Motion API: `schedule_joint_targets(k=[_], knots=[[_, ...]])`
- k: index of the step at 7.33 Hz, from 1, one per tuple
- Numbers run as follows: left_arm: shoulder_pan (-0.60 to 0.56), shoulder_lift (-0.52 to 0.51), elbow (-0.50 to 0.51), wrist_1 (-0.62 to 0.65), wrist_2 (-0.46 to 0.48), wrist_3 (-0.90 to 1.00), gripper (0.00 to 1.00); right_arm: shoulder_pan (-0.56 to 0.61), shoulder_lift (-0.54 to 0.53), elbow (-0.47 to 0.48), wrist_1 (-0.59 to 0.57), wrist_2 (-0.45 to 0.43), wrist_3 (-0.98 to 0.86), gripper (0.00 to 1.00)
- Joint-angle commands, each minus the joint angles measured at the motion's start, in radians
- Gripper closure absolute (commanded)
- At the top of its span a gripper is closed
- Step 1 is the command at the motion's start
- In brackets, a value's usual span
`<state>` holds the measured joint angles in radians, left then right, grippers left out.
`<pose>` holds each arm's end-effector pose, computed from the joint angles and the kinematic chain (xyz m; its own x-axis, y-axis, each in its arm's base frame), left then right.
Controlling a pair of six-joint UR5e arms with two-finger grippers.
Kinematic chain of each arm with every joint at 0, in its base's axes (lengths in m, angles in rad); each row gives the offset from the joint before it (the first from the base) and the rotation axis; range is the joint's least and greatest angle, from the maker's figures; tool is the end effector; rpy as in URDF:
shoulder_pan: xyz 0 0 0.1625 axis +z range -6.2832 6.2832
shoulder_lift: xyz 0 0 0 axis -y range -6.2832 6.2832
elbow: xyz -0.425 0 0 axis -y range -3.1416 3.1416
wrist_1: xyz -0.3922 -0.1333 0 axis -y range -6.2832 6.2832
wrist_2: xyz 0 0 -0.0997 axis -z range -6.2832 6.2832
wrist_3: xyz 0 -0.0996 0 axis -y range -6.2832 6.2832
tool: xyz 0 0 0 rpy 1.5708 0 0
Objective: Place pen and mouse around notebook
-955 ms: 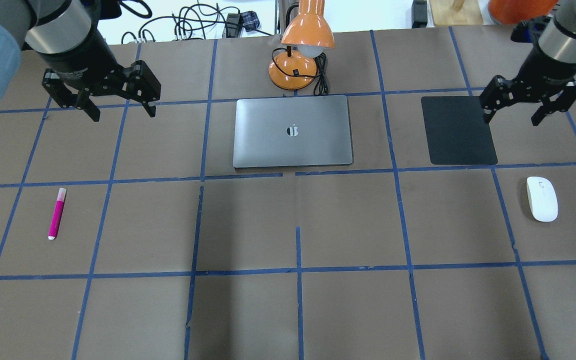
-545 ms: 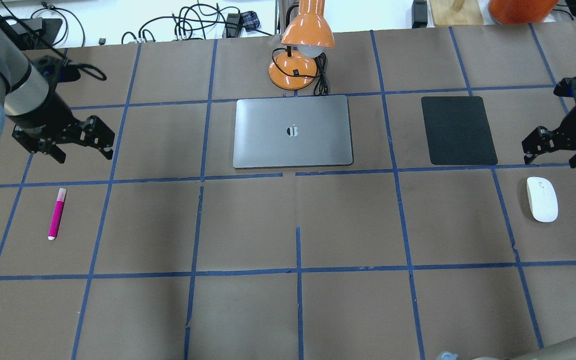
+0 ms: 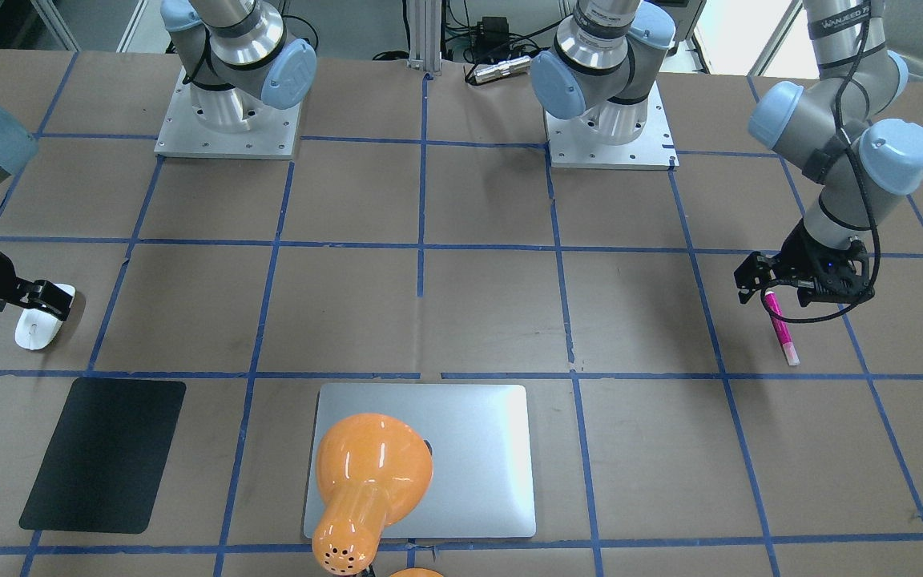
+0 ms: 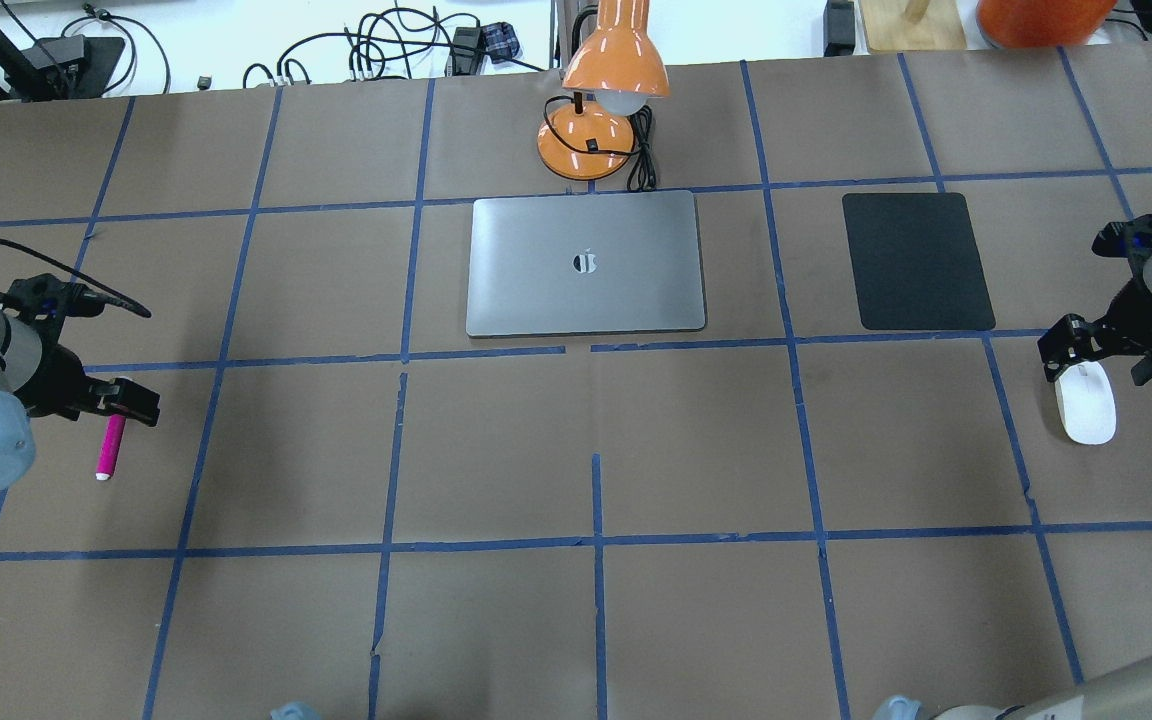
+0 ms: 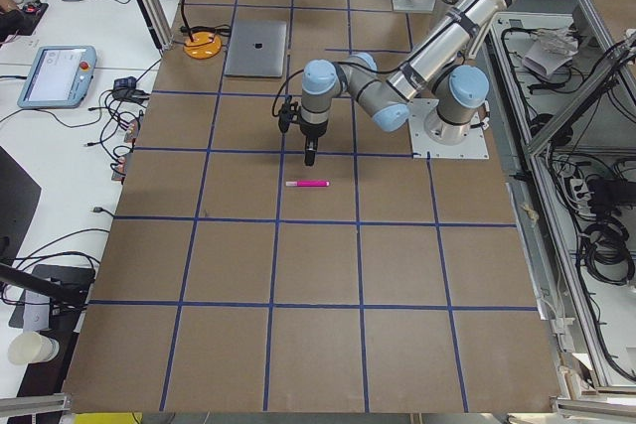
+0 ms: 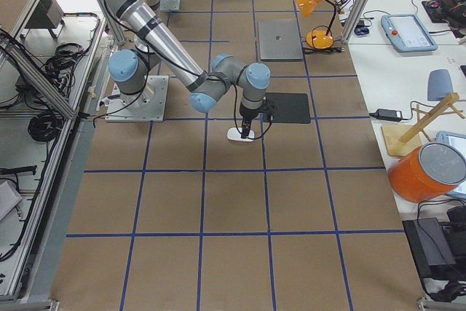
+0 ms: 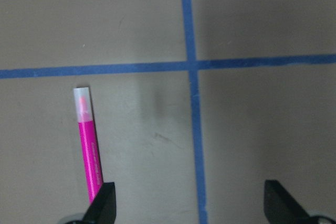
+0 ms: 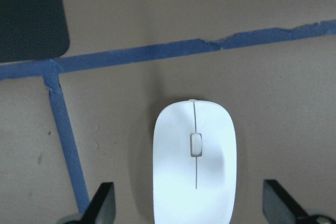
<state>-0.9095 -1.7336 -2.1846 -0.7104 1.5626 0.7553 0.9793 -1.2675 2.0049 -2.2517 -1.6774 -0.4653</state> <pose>0.1744 -0.4425 0.2161 -0.9944 0.0924 -0.0514 0.0957 0.9932 -0.0665 -0.1832 -0.4928 0.1999 -0.9904 0.1192 0.0696 0.1257 0.9872 0.0981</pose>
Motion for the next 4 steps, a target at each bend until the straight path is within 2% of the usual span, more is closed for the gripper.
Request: schedule_joint_targets(k=[1,2,3,4], knots=[[0.054,-0.104,0.002,0.093,-0.032,0.053,0.0,-0.004,0.037,0.002,-0.006,0.001,-0.022,0.0],[0.058,-0.131,0.02,0.1,-0.032,0.053,0.02,-0.004,0.043,0.0,-0.025,0.001,-0.024,0.0],[0.06,-0.141,0.029,0.101,-0.032,0.049,0.1,-0.005,0.048,0.003,-0.051,-0.008,-0.027,0.0],[0.06,-0.142,0.028,0.104,-0.032,0.038,0.43,-0.004,0.049,0.005,-0.051,-0.008,-0.027,0.0]])
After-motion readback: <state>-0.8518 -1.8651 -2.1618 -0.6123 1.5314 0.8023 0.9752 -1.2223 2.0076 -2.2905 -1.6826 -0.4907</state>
